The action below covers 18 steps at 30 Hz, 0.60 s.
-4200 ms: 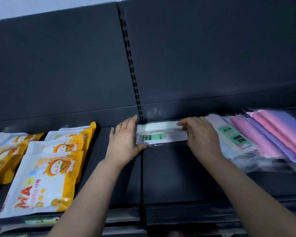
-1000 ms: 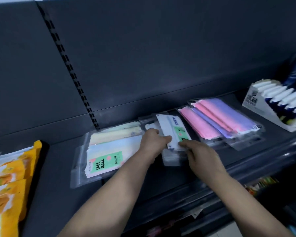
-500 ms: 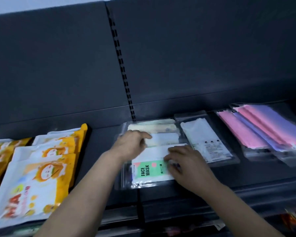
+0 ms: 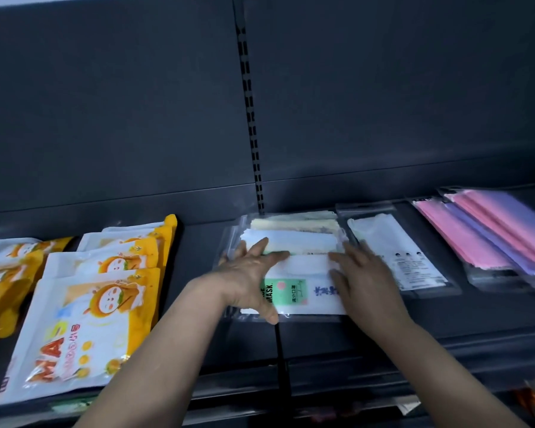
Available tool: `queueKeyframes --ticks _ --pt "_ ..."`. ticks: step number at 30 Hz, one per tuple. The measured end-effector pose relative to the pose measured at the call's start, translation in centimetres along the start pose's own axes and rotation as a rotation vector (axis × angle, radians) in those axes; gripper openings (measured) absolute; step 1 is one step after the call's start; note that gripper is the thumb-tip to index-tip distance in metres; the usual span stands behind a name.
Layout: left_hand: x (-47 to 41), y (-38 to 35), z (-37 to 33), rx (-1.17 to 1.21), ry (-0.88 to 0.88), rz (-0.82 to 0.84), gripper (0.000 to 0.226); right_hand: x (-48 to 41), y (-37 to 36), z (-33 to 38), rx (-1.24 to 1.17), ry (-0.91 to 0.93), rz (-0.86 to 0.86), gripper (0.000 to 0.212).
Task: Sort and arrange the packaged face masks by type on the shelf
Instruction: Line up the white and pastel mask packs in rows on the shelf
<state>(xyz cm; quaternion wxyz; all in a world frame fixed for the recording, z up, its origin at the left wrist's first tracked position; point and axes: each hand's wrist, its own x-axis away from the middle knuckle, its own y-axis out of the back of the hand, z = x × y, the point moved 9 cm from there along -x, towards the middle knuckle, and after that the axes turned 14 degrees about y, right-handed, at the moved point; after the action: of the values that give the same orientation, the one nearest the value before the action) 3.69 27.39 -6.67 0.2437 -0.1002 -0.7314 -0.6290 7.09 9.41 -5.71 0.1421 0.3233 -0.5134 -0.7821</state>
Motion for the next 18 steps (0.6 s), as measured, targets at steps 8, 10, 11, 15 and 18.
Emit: queueKeyframes --ticks 8,10,11,15,18 --pt "-1.4 0.8 -1.9 -0.009 0.051 -0.049 0.119 1.4 1.9 -7.8 0.153 -0.366 0.285 0.055" --pt "-1.5 1.1 -2.1 -0.018 0.072 -0.038 0.118 2.4 1.7 -8.4 -0.005 -0.373 0.339 0.068" --pt "-1.6 1.2 -2.2 -0.027 0.084 -0.030 0.118 2.8 1.7 -8.5 -0.055 -0.370 0.374 0.079" --pt "-1.6 1.1 -3.2 -0.073 0.147 0.006 0.119 3.5 3.0 -8.2 -0.069 -0.294 0.374 0.079" --pt "-1.6 2.0 -6.1 -0.028 0.106 -0.119 0.116 3.5 4.0 -7.7 0.193 -0.174 0.295 0.054"
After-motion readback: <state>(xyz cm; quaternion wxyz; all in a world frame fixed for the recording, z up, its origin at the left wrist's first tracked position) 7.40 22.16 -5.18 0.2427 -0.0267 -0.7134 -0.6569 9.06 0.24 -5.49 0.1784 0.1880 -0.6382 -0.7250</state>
